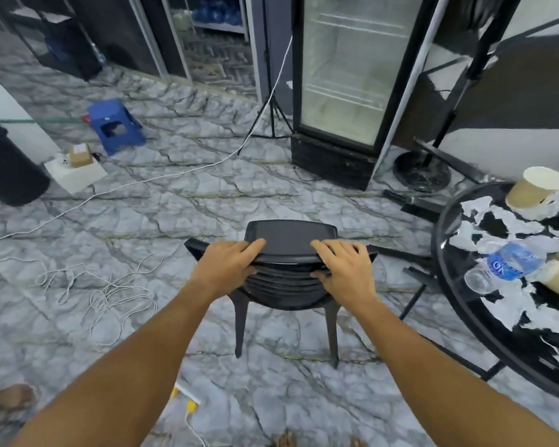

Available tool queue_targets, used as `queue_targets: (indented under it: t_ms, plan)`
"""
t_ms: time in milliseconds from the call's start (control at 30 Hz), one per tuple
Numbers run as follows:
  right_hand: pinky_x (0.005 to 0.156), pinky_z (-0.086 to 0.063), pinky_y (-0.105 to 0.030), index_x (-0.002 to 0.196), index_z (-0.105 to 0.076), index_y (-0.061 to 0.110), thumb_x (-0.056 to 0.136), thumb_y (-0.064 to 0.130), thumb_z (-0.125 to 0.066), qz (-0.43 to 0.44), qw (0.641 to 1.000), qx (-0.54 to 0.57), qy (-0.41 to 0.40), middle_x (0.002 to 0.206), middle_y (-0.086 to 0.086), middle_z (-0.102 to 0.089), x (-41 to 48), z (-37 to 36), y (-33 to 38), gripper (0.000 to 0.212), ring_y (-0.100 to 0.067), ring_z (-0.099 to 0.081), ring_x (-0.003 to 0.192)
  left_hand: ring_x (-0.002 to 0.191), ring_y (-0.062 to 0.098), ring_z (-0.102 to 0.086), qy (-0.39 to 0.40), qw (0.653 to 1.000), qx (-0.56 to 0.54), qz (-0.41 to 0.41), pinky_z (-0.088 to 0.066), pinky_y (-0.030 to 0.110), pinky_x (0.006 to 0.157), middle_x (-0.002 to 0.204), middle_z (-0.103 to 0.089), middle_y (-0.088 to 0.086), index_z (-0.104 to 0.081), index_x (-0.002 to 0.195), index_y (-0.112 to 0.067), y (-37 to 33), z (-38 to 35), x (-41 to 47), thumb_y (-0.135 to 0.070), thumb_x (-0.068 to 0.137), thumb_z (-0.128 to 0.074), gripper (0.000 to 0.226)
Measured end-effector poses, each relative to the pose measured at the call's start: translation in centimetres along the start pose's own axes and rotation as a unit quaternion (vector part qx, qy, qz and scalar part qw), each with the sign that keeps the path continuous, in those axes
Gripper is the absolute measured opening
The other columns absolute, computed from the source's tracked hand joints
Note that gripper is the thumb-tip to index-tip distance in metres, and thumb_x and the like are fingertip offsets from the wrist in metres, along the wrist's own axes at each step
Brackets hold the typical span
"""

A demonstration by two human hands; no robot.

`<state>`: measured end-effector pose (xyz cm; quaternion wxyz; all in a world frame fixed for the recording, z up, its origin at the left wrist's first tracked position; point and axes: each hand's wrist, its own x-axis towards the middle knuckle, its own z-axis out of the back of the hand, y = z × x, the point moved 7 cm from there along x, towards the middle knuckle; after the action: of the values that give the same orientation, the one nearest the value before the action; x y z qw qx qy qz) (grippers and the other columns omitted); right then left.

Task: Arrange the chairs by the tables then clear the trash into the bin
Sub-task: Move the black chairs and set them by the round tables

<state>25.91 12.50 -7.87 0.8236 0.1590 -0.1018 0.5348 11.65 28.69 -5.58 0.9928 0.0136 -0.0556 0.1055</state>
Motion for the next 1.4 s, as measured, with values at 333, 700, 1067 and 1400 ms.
queue_targets:
  t_ms: [333,700,1067,1400]
  plan:
    - [0.069,-0.049,-0.041,0.117,-0.046,0.018,0.062,0.029,-0.092,0.046,0.999,0.002,-0.002,0.102,-0.01,-0.056,-0.6,3.5,-0.7,0.073,-0.03,-0.059,0.079,0.044,0.024,-0.053,-0.001,0.992,0.047,-0.118,-0.028,0.024,0.036,0.068,-0.059,0.001,-0.042,0.131,-0.018,-2.6,3.1,1.5,-0.024,0.06,-0.094,0.088]
    - [0.079,-0.049,-0.039,0.146,-0.034,0.025,0.072,0.04,-0.082,-0.023,0.997,0.02,-0.069,0.114,-0.004,-0.056,-14.6,17.3,-6.3,0.089,-0.027,-0.057,0.096,0.099,0.026,-0.064,0.04,0.972,0.089,-0.212,-0.048,0.037,0.072,0.129,-0.06,-0.004,-0.017,0.15,-0.034,-18.0,13.2,3.5,-0.049,0.09,-0.063,0.076]
    - [0.071,-0.046,-0.038,0.144,-0.039,0.028,0.068,0.042,-0.086,-0.15,0.985,-0.035,-0.077,0.108,-0.005,-0.056,-40.1,28.0,-11.4,0.091,-0.026,-0.056,0.092,0.108,0.033,-0.06,0.092,0.939,0.081,-0.32,-0.044,0.038,0.078,0.141,-0.053,0.001,-0.018,0.15,-0.031,-44.2,13.6,-2.1,-0.045,0.092,-0.062,0.074]
    - [0.077,-0.047,-0.043,0.138,-0.044,0.024,0.067,0.034,-0.087,-0.255,0.953,-0.129,-0.104,0.109,-0.008,-0.058,-55.2,33.5,-14.2,0.084,-0.029,-0.056,0.095,0.085,0.032,-0.064,0.069,0.89,0.04,-0.449,-0.051,0.044,0.073,0.12,-0.058,0.003,-0.011,0.145,-0.032,-59.4,11.4,-3.8,-0.043,0.096,-0.057,0.068]
